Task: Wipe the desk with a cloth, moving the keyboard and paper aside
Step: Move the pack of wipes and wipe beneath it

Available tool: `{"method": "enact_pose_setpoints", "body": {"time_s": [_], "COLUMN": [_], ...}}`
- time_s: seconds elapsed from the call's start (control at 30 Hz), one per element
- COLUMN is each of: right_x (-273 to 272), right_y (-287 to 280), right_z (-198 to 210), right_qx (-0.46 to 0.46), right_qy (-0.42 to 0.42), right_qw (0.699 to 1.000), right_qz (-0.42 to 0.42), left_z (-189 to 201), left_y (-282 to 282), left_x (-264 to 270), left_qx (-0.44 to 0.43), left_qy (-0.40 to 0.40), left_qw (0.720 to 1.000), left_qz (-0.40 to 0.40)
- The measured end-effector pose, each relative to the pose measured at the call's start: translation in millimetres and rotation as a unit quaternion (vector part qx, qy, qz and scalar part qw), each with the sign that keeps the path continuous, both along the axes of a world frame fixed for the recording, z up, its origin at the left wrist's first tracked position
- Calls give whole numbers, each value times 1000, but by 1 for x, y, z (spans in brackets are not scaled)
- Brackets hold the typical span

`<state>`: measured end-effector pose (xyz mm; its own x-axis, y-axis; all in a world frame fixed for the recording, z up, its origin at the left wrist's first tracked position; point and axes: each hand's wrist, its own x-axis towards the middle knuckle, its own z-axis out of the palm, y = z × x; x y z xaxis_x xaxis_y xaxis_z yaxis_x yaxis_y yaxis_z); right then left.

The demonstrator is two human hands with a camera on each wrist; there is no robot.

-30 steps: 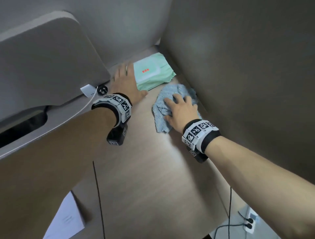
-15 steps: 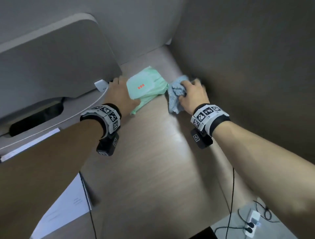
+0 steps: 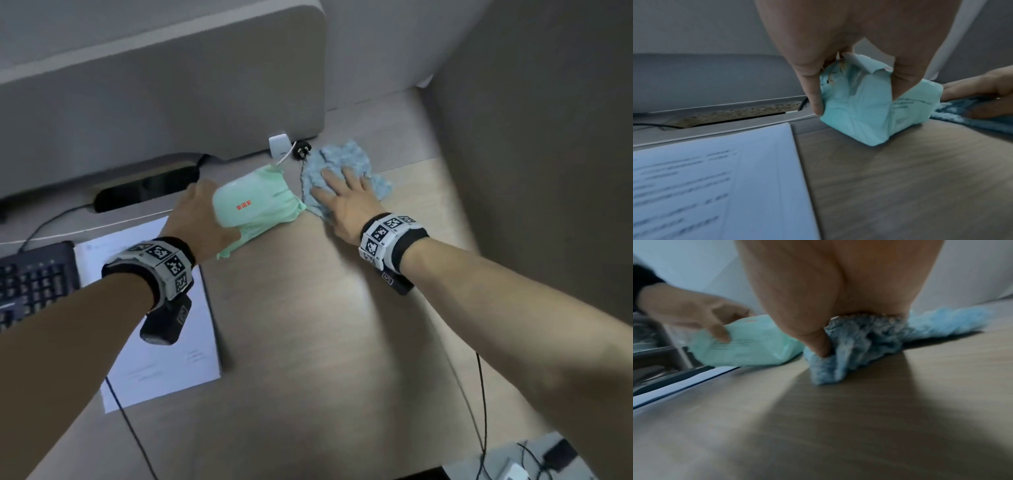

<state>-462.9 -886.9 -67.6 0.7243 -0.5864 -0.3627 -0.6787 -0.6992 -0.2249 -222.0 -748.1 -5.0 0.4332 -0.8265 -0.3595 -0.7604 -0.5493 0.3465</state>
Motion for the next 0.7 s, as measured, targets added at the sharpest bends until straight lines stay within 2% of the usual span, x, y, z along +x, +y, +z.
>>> {"method": "enact_pose_setpoints", "body": {"time_s": [0.07,0.17,0.23,0.27,0.37,0.47,0.53,0.63,0.7], "right_x": [-16,-43,-36,-24,16,39,44,29,2], "right_y": [-17,-68,-84,-79,-30,44,69,61,39], "right_z": [0,1,9,13,24,18,9,3,3], "right_qx": [-9,-37,-21,-19,-43,-52,-36,-12,2], "right_qy": [8,70,80,92,132,102,69,39,31], "right_qw": [999,983,967,963,976,993,996,996,999], "right_qz": [-30,-163,-241,-251,-168,-22,47,78,33], "left_z": [3,3,-1,-3,-7,-7,-6,-4,-4], "left_y": [7,12,16,18,22,23,24,26,28], "left_x": [8,15,17,17,15,13,13,16,16], "left_qx": [7,8,3,3,4,2,6,17,19], "left_qy": [-8,-13,-13,-10,-4,2,0,-8,-11], "left_qw": [1000,1000,999,999,998,998,998,998,998], "left_qz": [10,19,31,38,62,68,67,64,57]}}
